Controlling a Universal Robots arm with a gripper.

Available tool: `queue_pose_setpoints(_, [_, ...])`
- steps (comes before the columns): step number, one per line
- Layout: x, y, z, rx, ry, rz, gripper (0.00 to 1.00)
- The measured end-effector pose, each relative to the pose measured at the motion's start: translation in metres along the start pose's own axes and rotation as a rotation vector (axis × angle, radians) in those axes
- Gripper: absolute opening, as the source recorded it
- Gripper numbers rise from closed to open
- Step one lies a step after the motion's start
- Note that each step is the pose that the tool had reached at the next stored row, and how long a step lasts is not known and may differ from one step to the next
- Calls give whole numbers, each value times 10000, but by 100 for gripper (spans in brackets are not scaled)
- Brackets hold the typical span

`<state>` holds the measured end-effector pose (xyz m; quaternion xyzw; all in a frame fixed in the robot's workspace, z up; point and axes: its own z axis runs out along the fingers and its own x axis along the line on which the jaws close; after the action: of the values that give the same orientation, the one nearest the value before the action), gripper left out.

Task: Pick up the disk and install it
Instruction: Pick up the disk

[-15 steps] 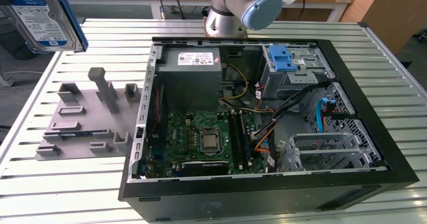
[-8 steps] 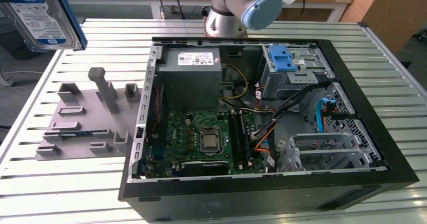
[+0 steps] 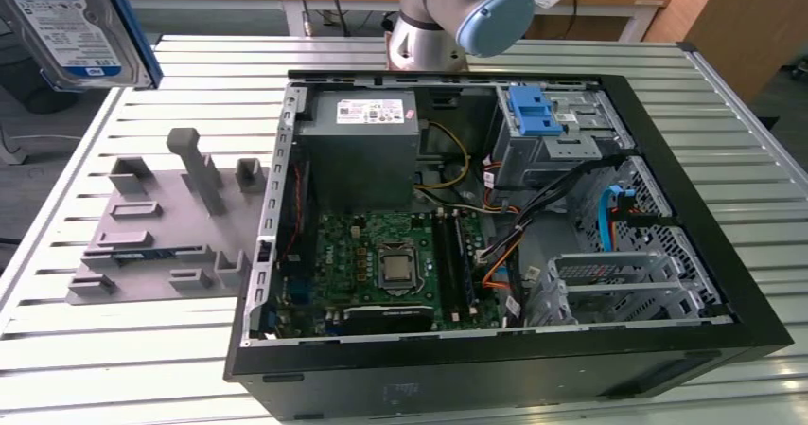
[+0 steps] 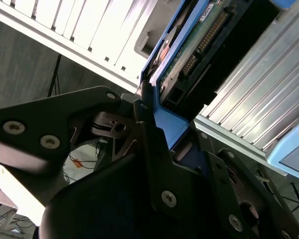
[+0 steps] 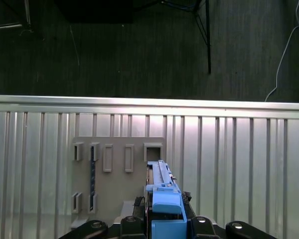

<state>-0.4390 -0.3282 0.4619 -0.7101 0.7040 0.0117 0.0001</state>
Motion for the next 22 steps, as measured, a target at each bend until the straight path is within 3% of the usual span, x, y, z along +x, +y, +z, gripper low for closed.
queue_pose_setpoints(22, [-3,3,-204,0,0,0,36])
